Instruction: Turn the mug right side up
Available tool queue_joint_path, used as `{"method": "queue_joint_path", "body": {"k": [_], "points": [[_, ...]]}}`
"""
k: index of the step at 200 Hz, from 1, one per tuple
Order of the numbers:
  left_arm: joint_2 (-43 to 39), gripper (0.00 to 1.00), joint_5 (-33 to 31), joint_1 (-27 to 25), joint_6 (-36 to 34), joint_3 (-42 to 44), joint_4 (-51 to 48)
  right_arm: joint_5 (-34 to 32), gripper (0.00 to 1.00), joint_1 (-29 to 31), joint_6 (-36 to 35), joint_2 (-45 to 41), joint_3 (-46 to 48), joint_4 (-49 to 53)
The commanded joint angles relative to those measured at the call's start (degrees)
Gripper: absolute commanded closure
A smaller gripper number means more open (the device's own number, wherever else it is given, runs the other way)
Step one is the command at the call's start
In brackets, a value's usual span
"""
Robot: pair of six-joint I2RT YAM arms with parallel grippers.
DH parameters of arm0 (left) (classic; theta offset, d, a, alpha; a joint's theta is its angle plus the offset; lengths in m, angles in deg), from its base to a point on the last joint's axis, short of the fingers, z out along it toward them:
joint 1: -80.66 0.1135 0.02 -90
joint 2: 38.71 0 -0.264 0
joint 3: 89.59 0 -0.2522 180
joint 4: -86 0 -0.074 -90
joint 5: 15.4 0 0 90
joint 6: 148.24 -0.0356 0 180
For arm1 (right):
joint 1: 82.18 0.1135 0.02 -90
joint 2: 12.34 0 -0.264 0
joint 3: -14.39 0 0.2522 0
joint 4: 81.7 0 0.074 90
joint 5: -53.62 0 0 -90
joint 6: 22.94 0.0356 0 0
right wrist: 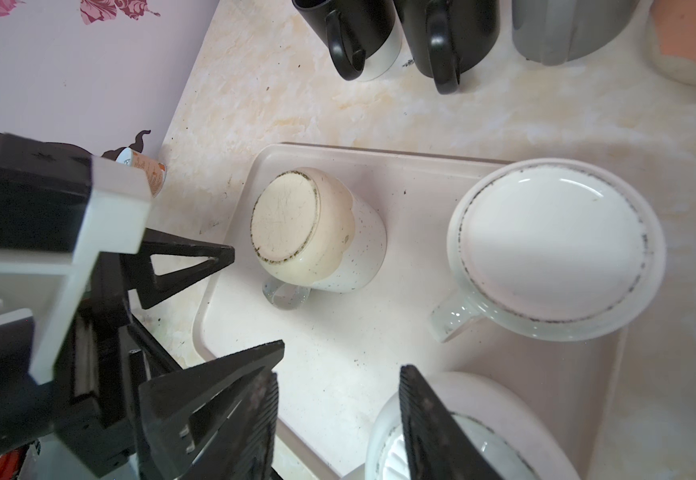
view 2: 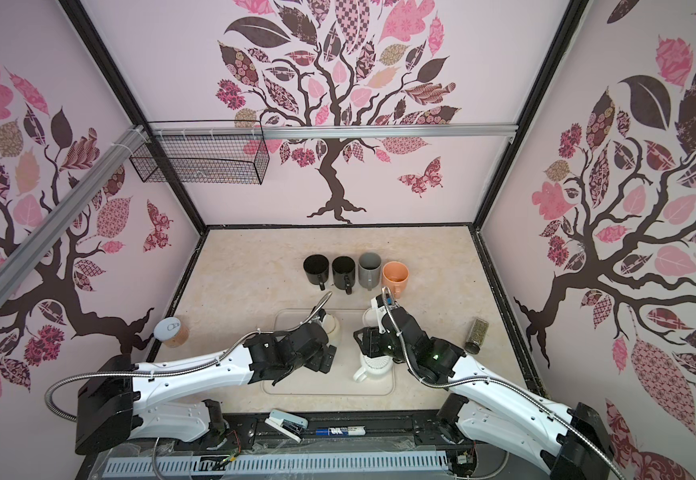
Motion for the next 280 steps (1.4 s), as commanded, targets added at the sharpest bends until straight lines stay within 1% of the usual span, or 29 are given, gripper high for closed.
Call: {"method": "queue_joint_path", "body": {"k": [1, 7, 16, 31, 34, 40, 57, 70, 120, 145, 194, 249, 264, 280], "points": [[3.2, 0.03, 1.0, 0.4, -1.2, -4.7, -7.6, -0.5, 0.49, 0.2, -1.1, 0.5, -0.6, -1.6], [3.6, 0.04, 1.3, 0.4, -1.4, -4.9, -7.5, -0.5, 0.49, 0.2, -1.2, 0.8, -0.8, -1.6], [4.1, 0.09, 1.1, 0.5, -1.5, -5.3, -7.4, -0.6, 0.49, 0.2, -1.4, 1.0, -1.0, -1.5], [5.2, 0.23, 1.8, 1.9, -0.5, -6.1, -8.2, -0.6, 0.49, 0.2, -1.4, 0.9, -0.9, -1.9], [5.5, 0.28, 2.3, 2.2, -0.6, -6.2, -8.1, -0.6, 0.49, 0.2, -1.5, 0.9, -0.9, -2.1], [5.9, 0.34, 2.4, 2.6, -0.5, -6.3, -8.2, -0.7, 0.49, 0.2, -1.5, 0.9, -0.8, -2.2], [6.8, 0.43, 1.8, 3.0, -0.3, -6.7, -8.5, -0.9, 0.49, 0.1, -1.7, 0.7, -0.6, -2.3], [7.7, 0.45, 1.9, 3.5, -0.2, -7.1, -8.6, -1.1, 0.49, 0.1, -1.8, 0.6, -0.6, -2.1], [9.4, 0.47, 2.2, 5.1, 0.1, -6.5, -6.0, -1.9, 0.48, 0.1, -1.9, -0.5, 0.1, -2.3], [9.7, 0.51, 2.1, 5.3, -0.5, -6.2, -4.0, -2.1, 0.48, 0.2, -2.2, -0.4, 0.3, -2.6], [12.5, 0.56, 3.5, 5.9, -1.6, -6.4, -0.9, -2.7, 0.48, 0.2, -2.6, 0.5, 0.4, -3.0], [14.1, 0.65, 3.4, 6.4, -1.8, -6.5, 0.2, -2.6, 0.48, 0.2, -2.8, 0.8, 0.4, -3.3], [14.3, 0.71, 3.0, 6.5, -1.9, -6.6, 0.3, -2.5, 0.48, 0.2, -2.8, 0.9, 0.6, -3.5], [14.8, 0.8, 2.4, 6.6, -2.3, -6.8, 0.4, -2.4, 0.48, 0.2, -2.8, 1.3, 0.8, -3.9]]}}
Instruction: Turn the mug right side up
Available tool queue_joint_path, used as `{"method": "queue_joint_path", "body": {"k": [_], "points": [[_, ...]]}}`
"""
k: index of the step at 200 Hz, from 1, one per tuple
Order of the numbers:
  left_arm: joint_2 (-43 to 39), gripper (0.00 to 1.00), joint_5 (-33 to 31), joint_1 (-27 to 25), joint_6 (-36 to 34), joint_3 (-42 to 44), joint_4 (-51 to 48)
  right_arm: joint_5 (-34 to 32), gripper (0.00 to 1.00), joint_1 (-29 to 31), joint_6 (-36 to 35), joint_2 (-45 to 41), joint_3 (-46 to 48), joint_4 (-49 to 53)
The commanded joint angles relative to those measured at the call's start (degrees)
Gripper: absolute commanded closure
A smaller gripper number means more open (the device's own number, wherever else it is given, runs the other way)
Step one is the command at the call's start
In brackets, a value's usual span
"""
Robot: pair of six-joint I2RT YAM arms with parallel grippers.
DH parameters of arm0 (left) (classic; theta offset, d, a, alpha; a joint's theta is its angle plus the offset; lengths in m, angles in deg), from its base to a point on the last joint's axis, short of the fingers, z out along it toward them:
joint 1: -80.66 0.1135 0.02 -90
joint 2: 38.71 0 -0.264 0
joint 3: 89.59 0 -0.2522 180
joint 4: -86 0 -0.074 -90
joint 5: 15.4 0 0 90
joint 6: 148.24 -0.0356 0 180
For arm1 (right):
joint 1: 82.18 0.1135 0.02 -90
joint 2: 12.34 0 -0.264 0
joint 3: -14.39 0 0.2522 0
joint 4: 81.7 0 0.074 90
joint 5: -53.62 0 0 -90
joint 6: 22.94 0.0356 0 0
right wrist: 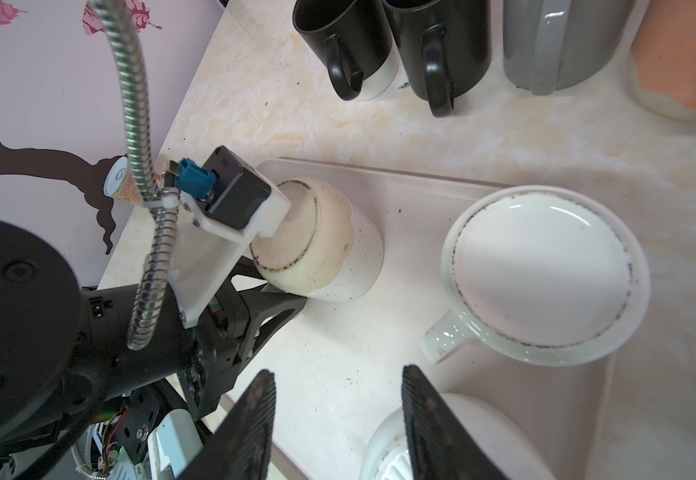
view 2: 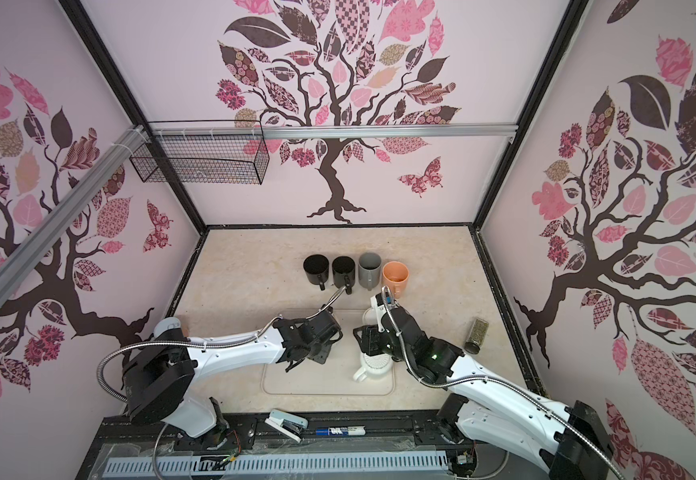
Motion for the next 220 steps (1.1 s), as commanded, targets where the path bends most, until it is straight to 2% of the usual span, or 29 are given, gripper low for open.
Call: {"method": "queue_joint_path", "body": {"k": [1, 16, 27, 50, 78, 111, 136, 167, 200, 220], "points": [[0.7, 0.8, -1.5, 0.5, -0.6, -2.6, 1.6, -0.5, 0.47, 0.2, -1.2, 0.7, 0.2, -1.5], [1.2, 0.89, -2.9, 0.5, -0.9, -2.9, 1.2, -0.3, 0.48, 0.1, -1.2, 1.1, 0.2, -1.6], [1.5, 1.0, -4.8, 0.5, -0.9, -3.1, 0.6, -0.1, 0.48, 0.1, -1.0, 1.3, 0.2, -1.7], [-0.1, 1.0, -9.8, 0.4, -1.2, -2.5, 0.3, 0.4, 0.48, 0.1, -0.9, 0.9, 0.2, -1.4], [-6.9, 1.0, -14.9, 0.3, -2.9, -1.5, -0.1, 1.5, 0.49, 0.2, -0.3, -1.0, 0.5, -1.7], [-17.0, 1.0, -16.1, 0.7, -5.5, -2.7, -1.6, 6.2, 0.5, 0.2, 2.3, -1.8, 1.4, -5.6], [-22.5, 1.0, -12.3, 1.1, -5.3, -5.2, -3.4, 12.6, 0.51, 0.2, 6.2, -0.5, 4.2, -13.1], [-27.9, 1.0, -3.1, 3.6, -1.8, -7.0, -2.0, 19.7, 0.52, 0.2, 12.2, 0.4, 8.5, -26.4], [-31.1, 1.0, 6.2, 8.0, 3.4, -8.4, 0.2, 22.0, 0.49, 0.1, 16.7, 0.2, 12.3, -40.4], [-31.7, 1.0, 9.1, 9.0, 5.9, -9.6, 1.3, 22.8, 0.46, -0.8, 20.0, 1.9, 15.2, -51.8]]}}
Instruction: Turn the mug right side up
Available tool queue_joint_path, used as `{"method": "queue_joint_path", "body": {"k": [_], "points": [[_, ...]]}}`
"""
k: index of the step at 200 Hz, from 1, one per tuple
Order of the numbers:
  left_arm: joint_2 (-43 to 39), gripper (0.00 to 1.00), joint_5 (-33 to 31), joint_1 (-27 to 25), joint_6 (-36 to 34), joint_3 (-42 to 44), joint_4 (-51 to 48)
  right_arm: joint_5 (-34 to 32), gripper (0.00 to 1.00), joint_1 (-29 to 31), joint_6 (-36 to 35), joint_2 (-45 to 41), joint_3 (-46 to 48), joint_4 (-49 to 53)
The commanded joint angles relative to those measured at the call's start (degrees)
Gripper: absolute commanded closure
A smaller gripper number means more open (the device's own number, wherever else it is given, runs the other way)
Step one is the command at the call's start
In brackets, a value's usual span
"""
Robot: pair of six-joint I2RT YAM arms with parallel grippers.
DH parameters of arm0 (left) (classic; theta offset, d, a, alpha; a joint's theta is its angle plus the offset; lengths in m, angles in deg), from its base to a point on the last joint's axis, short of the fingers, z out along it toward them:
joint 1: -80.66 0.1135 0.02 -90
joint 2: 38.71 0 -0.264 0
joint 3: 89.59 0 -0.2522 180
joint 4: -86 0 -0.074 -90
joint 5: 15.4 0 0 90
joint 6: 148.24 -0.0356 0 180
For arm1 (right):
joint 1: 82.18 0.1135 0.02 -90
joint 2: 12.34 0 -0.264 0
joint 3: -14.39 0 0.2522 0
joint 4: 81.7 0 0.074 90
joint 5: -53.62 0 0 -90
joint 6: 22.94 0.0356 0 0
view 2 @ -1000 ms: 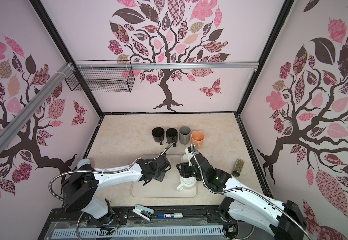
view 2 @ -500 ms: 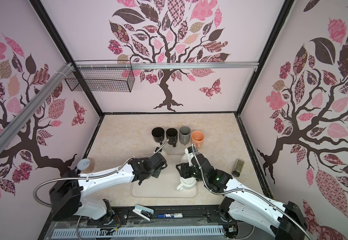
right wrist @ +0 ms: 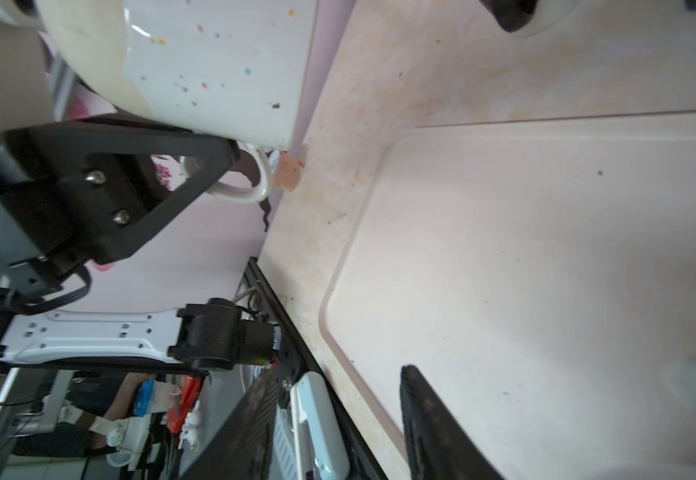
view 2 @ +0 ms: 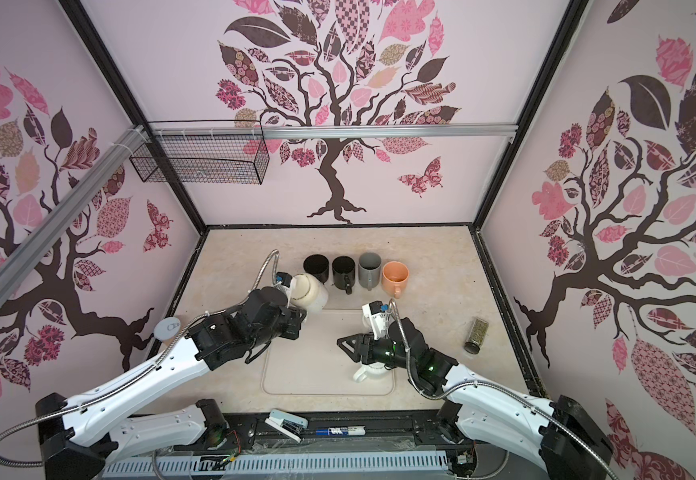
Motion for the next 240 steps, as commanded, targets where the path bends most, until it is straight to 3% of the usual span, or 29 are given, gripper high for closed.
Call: {"method": "queue_joint_path", "body": {"k": [1, 38, 69, 94, 240], "points": [[-2.1, 1.0, 5.6, 1.0, 4.4, -6.1, 6.7, 3.0, 0.46, -0.9, 5.7, 1.6, 1.6, -18.7], [-2.1, 1.0, 10.1, 1.0, 8.5, -7.3, 9.9, 8.6, 0.46, -8.3, 21.5, 13.1, 7.9, -51.0], [-2.4, 1.0, 10.9, 1.2, 10.6, -7.7, 11.3, 9.9, 0.46, -10.1, 32.1, 25.7, 8.6, -75.1], [-2.8, 1.0, 11.6, 1.4, 12.0, -7.6, 13.0, 13.8, 0.47, -10.2, 32.7, 27.7, 5.4, -75.2], [-3.0, 1.0, 19.0, 1.4, 22.8, -4.2, 29.9, 14.9, 0.46, -10.1, 35.4, 24.8, -0.7, -75.2]]}}
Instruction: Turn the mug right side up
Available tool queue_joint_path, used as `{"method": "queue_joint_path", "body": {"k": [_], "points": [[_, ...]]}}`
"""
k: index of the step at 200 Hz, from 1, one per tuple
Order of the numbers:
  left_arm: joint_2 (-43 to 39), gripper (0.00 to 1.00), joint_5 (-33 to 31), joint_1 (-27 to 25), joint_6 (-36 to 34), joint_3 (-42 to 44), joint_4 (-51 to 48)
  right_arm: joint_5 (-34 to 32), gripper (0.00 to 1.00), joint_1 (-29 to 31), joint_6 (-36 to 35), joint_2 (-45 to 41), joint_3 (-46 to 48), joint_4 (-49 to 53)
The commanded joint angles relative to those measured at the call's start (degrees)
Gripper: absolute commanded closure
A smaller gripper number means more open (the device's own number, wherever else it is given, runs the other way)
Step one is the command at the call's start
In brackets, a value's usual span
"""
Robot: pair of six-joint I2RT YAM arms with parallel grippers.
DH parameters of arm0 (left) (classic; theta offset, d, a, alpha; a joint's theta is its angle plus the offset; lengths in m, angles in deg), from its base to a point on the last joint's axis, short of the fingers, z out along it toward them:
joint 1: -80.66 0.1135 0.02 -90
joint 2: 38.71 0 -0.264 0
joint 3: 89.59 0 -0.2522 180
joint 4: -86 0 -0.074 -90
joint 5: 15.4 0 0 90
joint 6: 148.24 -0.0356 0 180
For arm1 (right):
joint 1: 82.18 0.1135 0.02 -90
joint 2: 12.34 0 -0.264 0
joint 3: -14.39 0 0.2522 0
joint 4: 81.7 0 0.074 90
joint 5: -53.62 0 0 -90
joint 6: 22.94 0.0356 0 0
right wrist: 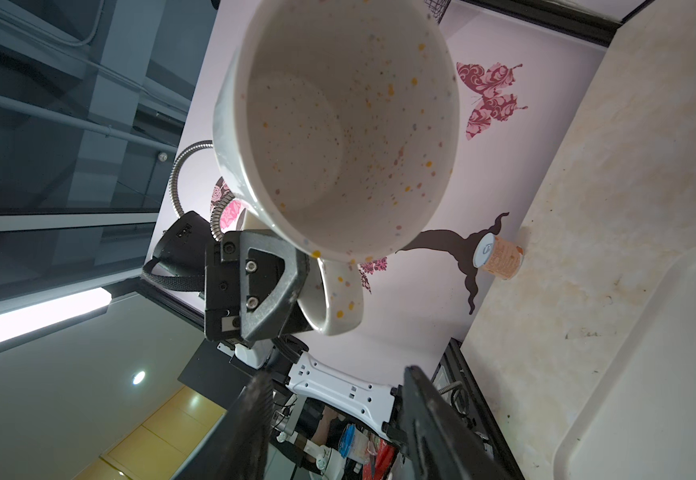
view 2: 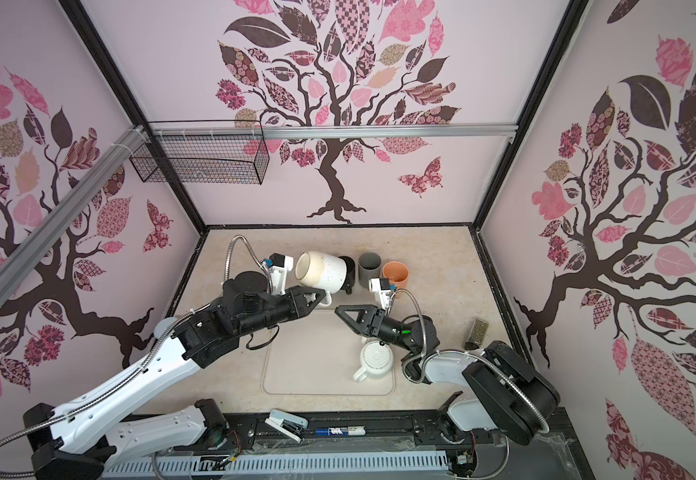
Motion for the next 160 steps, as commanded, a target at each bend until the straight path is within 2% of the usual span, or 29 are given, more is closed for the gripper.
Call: {"method": "queue_joint_path", "body": {"k": [1, 74, 128, 160], "points": [[-1.9, 1.0, 2.0, 0.2, 1.8, -1.2, 11.8, 0.5, 0.47, 0.0, 2.1, -0.8, -2.4, -7.5], [-1.4, 1.0, 4.3, 0.2, 3.5, 0.7, 15.3, 0.4, 0.47, -0.1, 3.1, 0.0, -5.9, -7.5], [-1.4, 1.0, 5.3, 0.2, 3.4, 1.5, 16.0, -0.2, 0.53, 0.0, 4.0, 0.9, -9.0, -7.5], [-1.7, 1.0, 5.6, 0.2, 3.6, 2.2, 16.6, -0.4, 0.6, 0.0, 5.2, 2.2, -10.4, -7.5]]}}
